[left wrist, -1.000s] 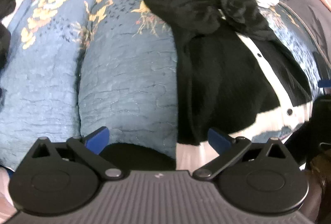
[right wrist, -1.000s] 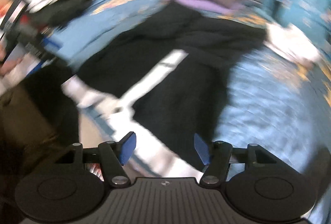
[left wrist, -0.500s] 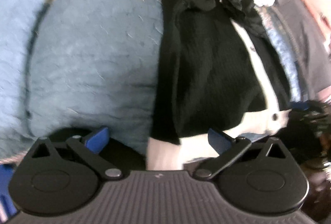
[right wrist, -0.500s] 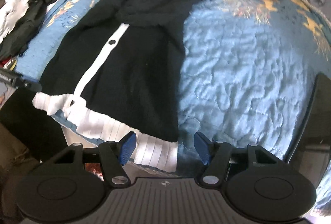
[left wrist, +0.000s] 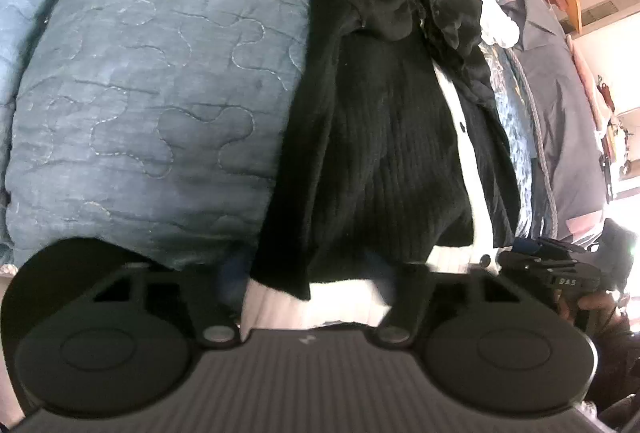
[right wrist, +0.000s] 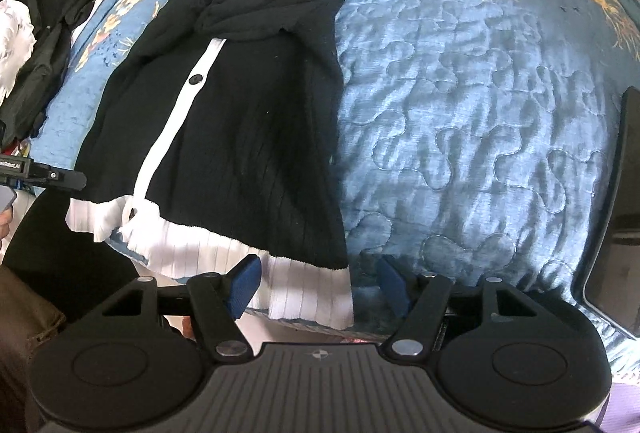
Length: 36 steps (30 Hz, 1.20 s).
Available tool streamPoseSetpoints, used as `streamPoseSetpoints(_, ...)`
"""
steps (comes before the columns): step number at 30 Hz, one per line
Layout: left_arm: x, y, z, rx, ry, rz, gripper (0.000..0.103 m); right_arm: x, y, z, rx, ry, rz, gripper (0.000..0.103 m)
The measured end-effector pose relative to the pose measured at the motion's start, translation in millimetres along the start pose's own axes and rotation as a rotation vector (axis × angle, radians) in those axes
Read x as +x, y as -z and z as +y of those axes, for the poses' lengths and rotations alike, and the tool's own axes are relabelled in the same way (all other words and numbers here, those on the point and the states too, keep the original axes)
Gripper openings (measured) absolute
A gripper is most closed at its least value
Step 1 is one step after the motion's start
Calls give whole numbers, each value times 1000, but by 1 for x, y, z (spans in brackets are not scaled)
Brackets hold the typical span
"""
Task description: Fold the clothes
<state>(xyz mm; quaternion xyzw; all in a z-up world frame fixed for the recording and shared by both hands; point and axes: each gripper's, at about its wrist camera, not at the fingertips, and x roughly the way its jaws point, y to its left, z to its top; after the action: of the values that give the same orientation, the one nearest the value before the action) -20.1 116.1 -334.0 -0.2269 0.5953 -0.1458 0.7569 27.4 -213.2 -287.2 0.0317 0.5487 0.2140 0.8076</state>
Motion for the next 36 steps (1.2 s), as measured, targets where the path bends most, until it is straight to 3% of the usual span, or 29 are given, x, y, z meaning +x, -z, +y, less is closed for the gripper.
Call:
streamPoseSetpoints(1, 0, 2, 0, -8, -8, 3, 28, 0, 0, 1, -2, 2, -1, 63)
streamPoseSetpoints(4, 1, 3, -3, 9, -43, 4, 19, 0, 1, 4, -8, 7, -6, 40)
streamPoseSetpoints(6, 1, 7, -10, 37, -77, -3, 18, 0, 1, 7, -12, 11, -9, 16)
streamPoseSetpoints(7, 0, 8, -16, 60, -103, -11, 15, 0, 1, 8, -14, 13, -10, 12)
streamPoseSetpoints(12, -10, 19, -51, 190, -257, -62, 11, -1, 2, 13, -24, 22, -18, 8)
streamPoseSetpoints(19, -31, 24, -67, 194, -205, -115, 9, -18, 7, 15, 29, -25, -82, 8)
streamPoseSetpoints(26, -47, 9, -68, 160, -168, -172, 9, -48, -1, 10, 88, -83, -181, 8)
streamPoseSetpoints(36, -80, -47, -116, 288, -221, -335, 9, -90, -70, 12, 84, -130, -353, 8)
